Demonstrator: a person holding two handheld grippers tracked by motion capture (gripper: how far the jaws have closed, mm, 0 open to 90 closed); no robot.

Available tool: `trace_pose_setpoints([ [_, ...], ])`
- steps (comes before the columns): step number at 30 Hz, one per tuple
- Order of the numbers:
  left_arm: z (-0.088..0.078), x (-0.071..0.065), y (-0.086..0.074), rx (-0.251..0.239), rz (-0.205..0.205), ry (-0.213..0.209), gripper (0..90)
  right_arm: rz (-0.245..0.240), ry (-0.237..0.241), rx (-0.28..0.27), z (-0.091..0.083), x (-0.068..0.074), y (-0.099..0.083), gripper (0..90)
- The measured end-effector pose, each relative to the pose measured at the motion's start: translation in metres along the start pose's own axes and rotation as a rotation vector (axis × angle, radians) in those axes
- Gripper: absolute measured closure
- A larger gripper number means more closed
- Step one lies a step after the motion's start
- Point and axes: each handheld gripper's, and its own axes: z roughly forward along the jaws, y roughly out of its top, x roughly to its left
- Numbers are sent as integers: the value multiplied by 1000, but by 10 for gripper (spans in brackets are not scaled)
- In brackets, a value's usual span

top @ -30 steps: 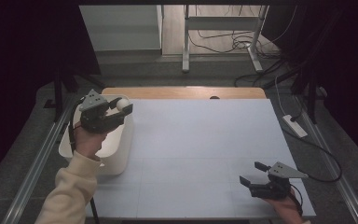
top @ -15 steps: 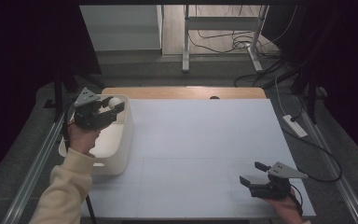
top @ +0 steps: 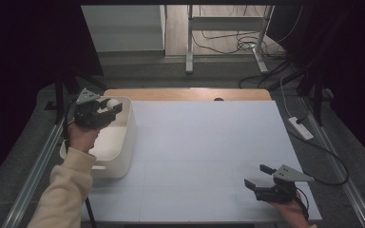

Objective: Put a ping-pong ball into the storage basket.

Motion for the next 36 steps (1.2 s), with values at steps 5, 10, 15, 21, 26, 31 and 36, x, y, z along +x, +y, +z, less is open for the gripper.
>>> trace_pose_setpoints([
  [5,6,9,-2,32,-13,24,504,1,2,-1,0,0,0,134],
  [10,10,18,-4,50,-37,39,503,1,0,-1,0,-1,0,134],
  [15,10,23,-6,57,-54,42,503,2,2,-2,0,0,0,134],
  [21,13,25,-6,65,-55,49,503,5,4,0,1,0,0,133],
  [26,15,26,-7,74,-57,55,503,5,2,1,0,-1,0,133],
  [31,16,25,-7,72,-57,55,502,6,2,1,0,-1,-1,134],
  [36,17,24,-7,75,-51,55,501,6,1,2,0,-1,-1,133],
])
